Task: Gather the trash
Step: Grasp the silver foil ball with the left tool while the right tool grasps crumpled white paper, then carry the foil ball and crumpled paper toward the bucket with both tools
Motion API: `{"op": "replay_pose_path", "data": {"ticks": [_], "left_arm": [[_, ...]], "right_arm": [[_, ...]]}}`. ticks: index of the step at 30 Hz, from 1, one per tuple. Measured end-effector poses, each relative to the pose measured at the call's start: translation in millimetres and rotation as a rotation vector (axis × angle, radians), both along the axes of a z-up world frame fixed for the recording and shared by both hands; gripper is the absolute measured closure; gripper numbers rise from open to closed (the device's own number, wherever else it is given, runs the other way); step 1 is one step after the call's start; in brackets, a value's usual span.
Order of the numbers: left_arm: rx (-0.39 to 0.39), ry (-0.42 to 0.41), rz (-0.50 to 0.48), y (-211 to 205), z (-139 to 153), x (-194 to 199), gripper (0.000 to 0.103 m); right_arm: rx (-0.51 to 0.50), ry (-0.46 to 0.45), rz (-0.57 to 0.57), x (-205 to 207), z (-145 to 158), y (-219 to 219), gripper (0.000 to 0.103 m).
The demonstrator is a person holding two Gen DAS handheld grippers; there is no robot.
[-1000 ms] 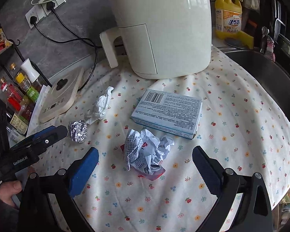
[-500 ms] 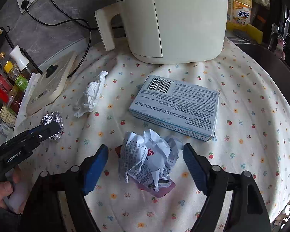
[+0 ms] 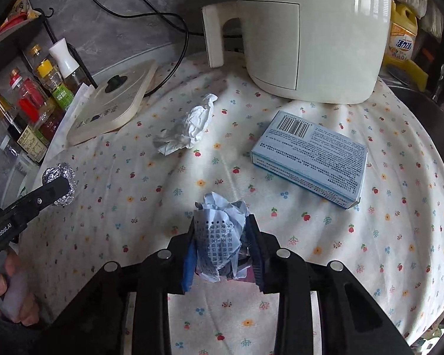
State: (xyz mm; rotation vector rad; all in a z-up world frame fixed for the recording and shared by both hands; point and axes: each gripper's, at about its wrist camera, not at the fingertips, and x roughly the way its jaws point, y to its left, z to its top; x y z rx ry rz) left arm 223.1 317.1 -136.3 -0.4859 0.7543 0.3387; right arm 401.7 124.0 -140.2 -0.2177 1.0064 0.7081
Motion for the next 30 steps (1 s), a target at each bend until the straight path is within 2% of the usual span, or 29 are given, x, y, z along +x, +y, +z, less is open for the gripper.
{"op": "replay_pose_path", "data": {"ticks": [9,15,22,30], "left_arm": [[0.042,0.004,0.061,-35,11,-45,0.063],[0.041,0.022,0.113,-70,9,-65,0.063],[0.057,0.033,0.086,-127,15,-71,0.063],[0.05,0.03,-0.028,-199,16,-53,0.063]], "right_arm": [[0.071,-0.012,0.048,-29,20,-25,0.072],[0.096,-0.018,0.078,-49,27,-56,0.072],[0.124,-0.002,0.054,-64,30,-119,0.072],[0.119,0.008,-0.038,-67,29,-206,0.072]]}}
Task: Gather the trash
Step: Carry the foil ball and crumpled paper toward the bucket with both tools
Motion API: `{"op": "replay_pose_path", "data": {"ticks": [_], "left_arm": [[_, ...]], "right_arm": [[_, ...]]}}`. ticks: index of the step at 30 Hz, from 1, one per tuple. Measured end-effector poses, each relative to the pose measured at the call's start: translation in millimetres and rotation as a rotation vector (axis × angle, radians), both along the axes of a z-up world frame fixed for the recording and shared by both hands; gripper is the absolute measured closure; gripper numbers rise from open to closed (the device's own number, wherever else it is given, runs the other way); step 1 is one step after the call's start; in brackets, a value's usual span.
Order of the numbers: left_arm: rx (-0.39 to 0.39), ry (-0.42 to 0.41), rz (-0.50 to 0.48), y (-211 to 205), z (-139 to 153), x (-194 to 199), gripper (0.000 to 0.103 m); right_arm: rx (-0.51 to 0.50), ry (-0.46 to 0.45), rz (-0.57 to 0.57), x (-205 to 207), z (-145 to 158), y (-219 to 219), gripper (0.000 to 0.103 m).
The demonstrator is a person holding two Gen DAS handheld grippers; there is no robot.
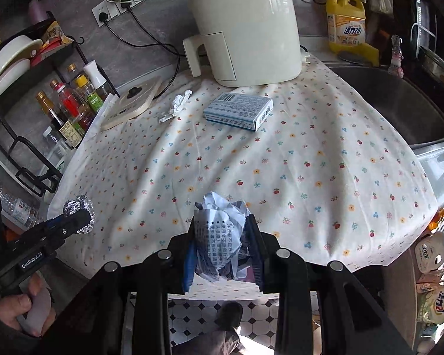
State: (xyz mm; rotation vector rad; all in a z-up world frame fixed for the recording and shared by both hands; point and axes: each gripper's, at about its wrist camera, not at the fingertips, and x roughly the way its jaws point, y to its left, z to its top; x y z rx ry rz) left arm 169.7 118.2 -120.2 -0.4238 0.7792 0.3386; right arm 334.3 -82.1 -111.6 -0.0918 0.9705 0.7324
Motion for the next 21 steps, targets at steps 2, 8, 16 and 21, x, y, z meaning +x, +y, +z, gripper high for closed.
{"op": "replay_pose_path", "data": {"ticks": [2,8,16,21], "left_arm": [[-0.004,-0.003,-0.033,-17,0,7,0.063],[-0.017,0.011,-0.153,-69,-6,36,0.063],[-0.033,0.068,-0.338,-140,-26,73,0.063],[-0.03,0.116,-0.447,-181,-41,89,0.063]], "right_arm": [[-0.003,-0.002,-0.025,0,0,-21,0.072],[-0.004,0.005,-0.13,2,-2,-88,0.072],[-0.027,0.044,-0.3,0,-24,-177,0.071],[-0.03,0.08,-0.411,-8,-38,-228,0.071]]}}
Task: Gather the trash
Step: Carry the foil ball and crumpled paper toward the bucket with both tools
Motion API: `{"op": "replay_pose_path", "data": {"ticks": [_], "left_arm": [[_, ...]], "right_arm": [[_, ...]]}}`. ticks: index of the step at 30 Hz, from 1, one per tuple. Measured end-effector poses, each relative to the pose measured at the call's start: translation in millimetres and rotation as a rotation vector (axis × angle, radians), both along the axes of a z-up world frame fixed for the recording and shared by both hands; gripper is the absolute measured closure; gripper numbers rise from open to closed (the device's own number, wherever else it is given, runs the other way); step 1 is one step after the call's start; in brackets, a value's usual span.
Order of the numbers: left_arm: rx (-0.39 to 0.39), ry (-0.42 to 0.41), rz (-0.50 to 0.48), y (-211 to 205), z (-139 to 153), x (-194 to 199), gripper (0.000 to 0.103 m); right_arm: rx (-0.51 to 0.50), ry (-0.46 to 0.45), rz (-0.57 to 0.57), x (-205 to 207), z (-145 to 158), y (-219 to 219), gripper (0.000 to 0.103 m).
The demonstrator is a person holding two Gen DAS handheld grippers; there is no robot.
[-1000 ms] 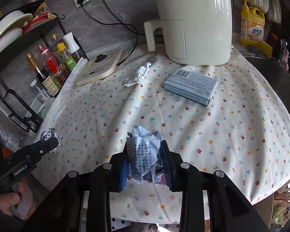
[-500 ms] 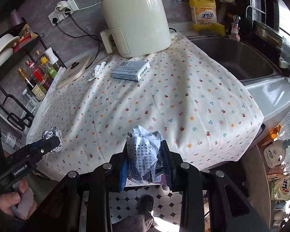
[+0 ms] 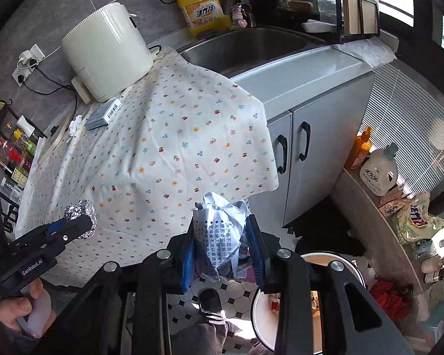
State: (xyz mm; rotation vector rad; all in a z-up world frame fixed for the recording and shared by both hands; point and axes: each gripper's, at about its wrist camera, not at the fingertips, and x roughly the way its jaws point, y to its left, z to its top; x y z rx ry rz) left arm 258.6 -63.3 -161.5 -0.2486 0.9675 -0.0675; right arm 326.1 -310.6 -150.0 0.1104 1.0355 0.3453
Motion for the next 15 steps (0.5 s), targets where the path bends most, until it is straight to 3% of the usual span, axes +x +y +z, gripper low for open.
{"op": "replay_pose_path", "data": {"ticks": [12,15], "left_arm": [[-0.012,0.083,-0.159,-82,-37,14,0.063],[-0.021,0.094,-0.18,-100,-45,11,0.063]], "right_arm": [[-0.023,0.08,-0.152,-30,-30,-98,0.069],[-0.021,0.096,-0.166,-37,-35,-114,0.062]]}}
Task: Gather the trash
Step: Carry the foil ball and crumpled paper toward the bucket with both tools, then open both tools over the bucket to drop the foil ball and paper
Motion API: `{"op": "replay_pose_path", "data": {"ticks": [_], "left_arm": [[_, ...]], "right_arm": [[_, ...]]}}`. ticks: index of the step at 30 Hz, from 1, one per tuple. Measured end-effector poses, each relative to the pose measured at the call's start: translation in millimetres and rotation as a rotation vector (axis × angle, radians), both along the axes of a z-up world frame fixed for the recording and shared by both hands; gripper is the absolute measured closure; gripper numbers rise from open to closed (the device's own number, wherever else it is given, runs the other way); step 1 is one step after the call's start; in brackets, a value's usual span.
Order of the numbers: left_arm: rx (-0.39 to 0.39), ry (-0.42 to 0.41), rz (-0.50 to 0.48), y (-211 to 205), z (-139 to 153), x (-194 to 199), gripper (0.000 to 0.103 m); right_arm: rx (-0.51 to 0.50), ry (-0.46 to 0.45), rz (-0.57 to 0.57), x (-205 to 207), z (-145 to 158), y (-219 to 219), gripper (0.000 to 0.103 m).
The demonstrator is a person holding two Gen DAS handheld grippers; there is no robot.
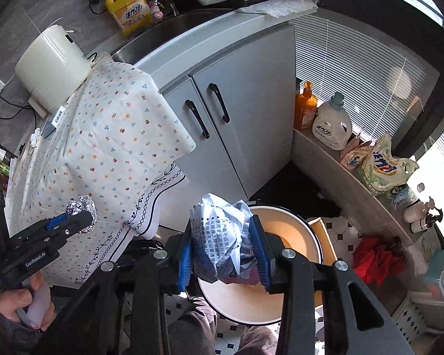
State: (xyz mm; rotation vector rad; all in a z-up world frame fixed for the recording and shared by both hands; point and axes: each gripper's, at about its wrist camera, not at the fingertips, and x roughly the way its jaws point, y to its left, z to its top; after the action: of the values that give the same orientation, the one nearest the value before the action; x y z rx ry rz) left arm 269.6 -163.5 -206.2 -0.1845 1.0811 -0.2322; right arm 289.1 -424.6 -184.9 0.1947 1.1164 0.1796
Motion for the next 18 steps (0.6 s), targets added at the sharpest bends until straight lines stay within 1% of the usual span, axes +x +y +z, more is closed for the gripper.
{"op": "replay_pose_path", "data": {"ticks": [1,3,4,5,9,11,18], "left_arm": [[-0.004,0.004,-0.004,-5,-3,-1,0.063],[-0.012,0.011,-0.009,-14,-8,-3,0.063],[-0.016,0.014,-0.012,-19,-10,-4,0.063],[-0.019,0.017,-0.017,-23,-13,-5,0.063],[-0.029,0.032,-0.044,-41,-22,-8,0.063],[-0.032,0.04,-0.061,-50,-25,-9,0.063],[-0.037,0.081,-0.148,-82,-41,-15,0.063]], "right_arm": [[-0.002,0.002,0.0,-2,-1,-4,0.061],[-0.004,0.008,-0.001,-6,-2,-11,0.047],[-0.008,0.003,-0.006,-8,-1,-15,0.036],[-0.014,-0.003,-0.01,-11,-1,-19,0.033],[-0.029,0.011,-0.019,-18,-4,-34,0.031],[-0.034,0.017,-0.038,-22,-5,-44,0.03],[-0.044,0.029,-0.127,-40,-7,-80,0.03]]}}
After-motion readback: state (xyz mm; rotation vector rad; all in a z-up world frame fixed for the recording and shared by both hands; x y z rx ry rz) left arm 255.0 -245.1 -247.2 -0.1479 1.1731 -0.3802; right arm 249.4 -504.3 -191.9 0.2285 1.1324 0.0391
